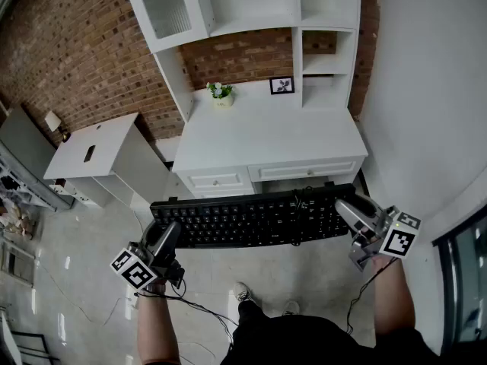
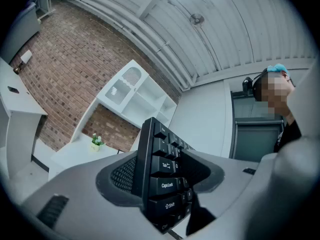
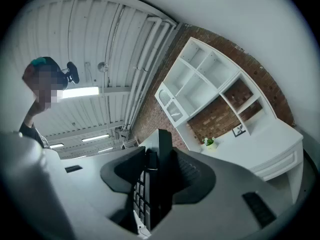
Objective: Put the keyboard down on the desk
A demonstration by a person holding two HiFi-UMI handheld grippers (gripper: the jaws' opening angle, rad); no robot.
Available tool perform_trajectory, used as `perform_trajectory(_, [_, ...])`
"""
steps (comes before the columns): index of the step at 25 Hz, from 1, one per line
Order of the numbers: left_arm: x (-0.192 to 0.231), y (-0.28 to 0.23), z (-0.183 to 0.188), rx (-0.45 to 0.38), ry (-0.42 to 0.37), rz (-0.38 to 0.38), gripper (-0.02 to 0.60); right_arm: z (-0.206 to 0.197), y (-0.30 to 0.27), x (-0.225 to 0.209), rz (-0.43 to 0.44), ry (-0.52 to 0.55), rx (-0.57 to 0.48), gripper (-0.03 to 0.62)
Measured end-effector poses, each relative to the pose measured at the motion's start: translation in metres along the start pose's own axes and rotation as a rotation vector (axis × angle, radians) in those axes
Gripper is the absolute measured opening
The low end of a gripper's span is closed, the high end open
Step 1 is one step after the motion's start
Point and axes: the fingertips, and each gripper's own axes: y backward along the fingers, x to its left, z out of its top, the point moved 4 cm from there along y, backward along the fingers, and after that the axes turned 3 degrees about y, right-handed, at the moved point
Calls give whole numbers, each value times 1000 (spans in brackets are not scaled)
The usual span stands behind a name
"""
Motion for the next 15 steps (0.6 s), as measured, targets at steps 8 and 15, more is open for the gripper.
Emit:
perform_trajectory(8, [1, 0, 2, -3, -3, -3, 267, 1, -1, 2, 1, 6, -4, 175])
perform_trajectory(15, [0, 1, 2, -9, -6, -3, 267, 2, -1, 3, 2, 6, -10, 176])
